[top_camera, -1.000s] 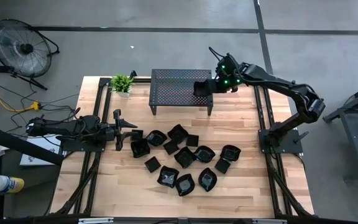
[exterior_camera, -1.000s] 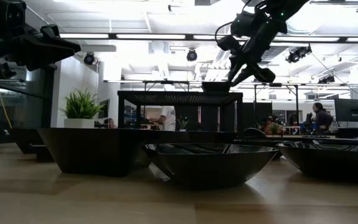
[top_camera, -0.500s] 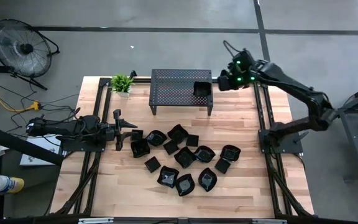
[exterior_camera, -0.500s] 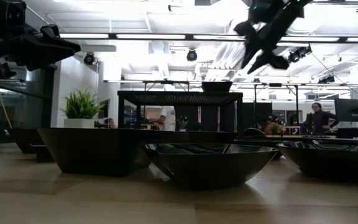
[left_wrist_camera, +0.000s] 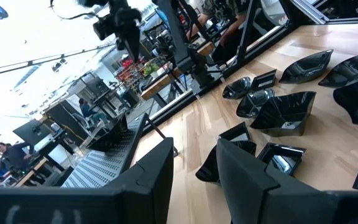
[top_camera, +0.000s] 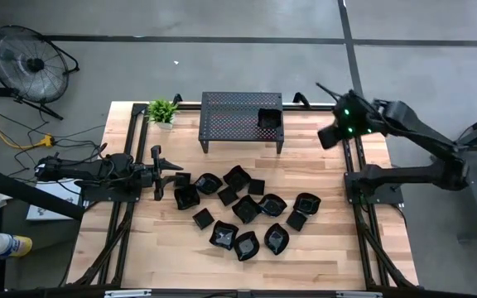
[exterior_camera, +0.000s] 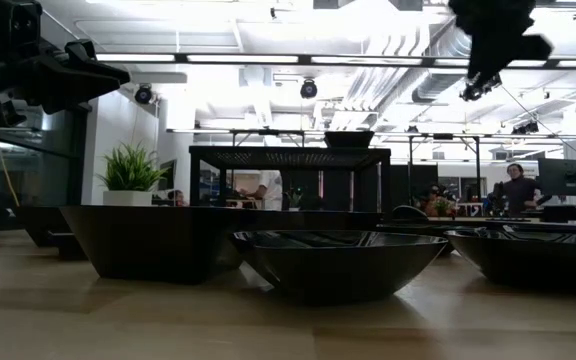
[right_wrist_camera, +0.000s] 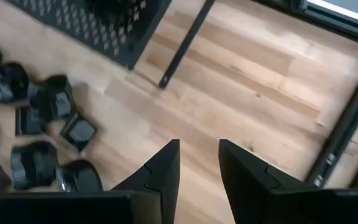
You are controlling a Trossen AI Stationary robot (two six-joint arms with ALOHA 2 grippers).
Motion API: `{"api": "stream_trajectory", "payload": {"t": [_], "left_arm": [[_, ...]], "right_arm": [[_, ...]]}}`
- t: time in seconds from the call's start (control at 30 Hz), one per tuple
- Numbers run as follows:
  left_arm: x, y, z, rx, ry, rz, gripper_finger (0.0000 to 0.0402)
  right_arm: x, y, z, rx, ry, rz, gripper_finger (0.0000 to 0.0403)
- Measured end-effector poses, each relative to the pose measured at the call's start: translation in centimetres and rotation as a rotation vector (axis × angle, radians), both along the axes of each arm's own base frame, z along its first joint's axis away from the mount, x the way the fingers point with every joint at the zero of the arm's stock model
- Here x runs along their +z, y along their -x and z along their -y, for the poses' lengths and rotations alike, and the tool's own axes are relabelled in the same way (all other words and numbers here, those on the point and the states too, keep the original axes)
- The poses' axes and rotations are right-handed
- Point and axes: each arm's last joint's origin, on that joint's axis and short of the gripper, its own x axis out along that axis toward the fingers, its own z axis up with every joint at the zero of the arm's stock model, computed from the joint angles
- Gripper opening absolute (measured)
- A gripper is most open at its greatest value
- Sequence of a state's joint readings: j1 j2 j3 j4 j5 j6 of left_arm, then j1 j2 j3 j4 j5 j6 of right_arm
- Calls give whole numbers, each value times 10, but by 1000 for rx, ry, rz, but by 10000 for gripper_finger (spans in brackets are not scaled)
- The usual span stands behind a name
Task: Pick & Place Mini shaped plates
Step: Stack the distorted square plate on top of the distorted square plate on the shelf
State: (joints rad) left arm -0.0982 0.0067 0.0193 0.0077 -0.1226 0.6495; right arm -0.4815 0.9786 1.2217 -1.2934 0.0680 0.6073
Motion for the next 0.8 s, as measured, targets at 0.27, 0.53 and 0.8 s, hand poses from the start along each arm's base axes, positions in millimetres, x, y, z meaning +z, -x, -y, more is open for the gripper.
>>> {"api": "stream_trajectory", "payload": {"t": [0.27,0.53,0.8], "left_arm": [[0,0,0,0,0,0,120],[0,0,0,0,0,1,120],[0,0,0,0,0,0,120]], "right_arm": [[-10,6,-36,68,-41,3,106],[-51,-4,-59,121,-166,-45,106],[-90,-25,-77,203,-255,71,106]]}}
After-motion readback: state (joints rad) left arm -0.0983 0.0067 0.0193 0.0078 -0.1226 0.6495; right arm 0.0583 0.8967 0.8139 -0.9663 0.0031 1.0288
